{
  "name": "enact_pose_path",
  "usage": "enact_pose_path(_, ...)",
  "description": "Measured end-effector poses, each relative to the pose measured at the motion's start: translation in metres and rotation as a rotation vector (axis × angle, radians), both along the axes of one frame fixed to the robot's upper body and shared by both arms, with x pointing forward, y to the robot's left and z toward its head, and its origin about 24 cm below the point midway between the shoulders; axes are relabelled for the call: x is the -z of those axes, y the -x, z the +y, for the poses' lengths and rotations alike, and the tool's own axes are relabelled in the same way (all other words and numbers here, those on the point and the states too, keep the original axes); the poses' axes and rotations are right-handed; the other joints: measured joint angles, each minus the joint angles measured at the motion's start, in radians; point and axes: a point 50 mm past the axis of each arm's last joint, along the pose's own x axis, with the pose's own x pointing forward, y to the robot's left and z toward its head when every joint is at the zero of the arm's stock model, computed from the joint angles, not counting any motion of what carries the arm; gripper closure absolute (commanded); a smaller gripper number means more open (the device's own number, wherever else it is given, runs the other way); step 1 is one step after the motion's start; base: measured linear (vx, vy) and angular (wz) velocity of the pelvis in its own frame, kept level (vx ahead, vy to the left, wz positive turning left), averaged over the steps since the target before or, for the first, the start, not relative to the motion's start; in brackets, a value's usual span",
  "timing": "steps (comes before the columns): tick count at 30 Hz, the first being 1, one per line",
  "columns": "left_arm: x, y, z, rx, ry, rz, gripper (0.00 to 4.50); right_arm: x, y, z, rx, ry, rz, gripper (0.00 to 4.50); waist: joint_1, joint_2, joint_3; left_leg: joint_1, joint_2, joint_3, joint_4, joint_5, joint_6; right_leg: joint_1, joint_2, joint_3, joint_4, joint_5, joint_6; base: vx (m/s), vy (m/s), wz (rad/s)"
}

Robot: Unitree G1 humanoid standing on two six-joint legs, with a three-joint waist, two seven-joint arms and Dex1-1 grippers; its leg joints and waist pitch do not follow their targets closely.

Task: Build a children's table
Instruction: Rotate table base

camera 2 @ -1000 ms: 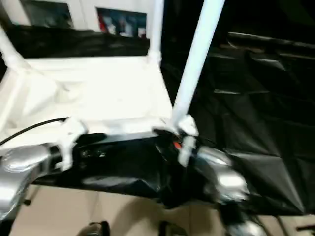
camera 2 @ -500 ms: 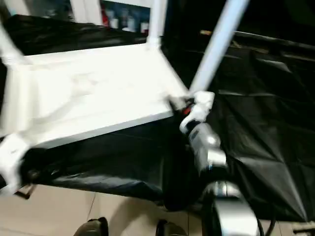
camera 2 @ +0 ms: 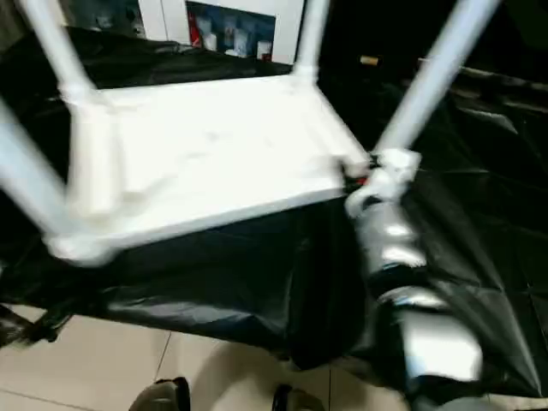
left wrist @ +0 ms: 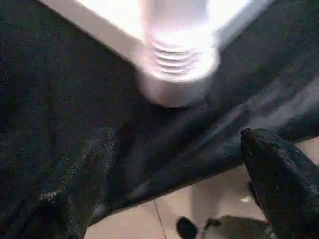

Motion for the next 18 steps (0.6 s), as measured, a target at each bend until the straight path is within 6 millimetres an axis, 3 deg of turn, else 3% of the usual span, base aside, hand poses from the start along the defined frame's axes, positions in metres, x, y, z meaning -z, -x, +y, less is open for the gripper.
enact_pose_path(4,-0.020,-0.023,-0.006,0.033,0.034,-0.157,0.02,-0.001,0.000,0.008,-0.141,0.056,-0.019,1.33,-0.006,-0.004,-0.002,0.002,0.001,-0.002,0.003,0.000,0.000,0.000,0.003,0.003,0.004,0.001,0.000,0.000,0.000,0.00)
enact_pose_path(8,-0.028,-0.042,-0.024,0.092,0.119,-0.253,0.02,0.014,0.007,0.021,-0.252,0.084,-0.001,1.33,-0.017,-0.005,-0.003,0.002,0.001,-0.002,0.009,0.000,0.000,-0.001,0.003,0.005,0.010,0.002,-0.003,0.000,0.000,0.00)
enact_pose_path(13,-0.034,-0.070,-0.056,0.193,0.269,-0.336,0.02,0.035,0.026,0.022,-0.264,0.110,-0.021,1.33,-0.012,-0.001,-0.003,0.000,0.001,-0.004,0.018,0.000,0.000,-0.001,0.002,0.006,0.015,0.001,-0.003,0.000,0.000,0.00)
enact_pose_path(18,-0.037,-0.082,-0.076,0.267,0.378,-0.335,0.02,0.043,0.035,0.017,-0.185,0.157,-0.012,1.33,-0.021,0.006,-0.003,0.001,0.001,-0.004,0.021,0.000,0.000,0.000,0.002,0.006,0.016,0.004,-0.006,0.000,0.000,0.00)
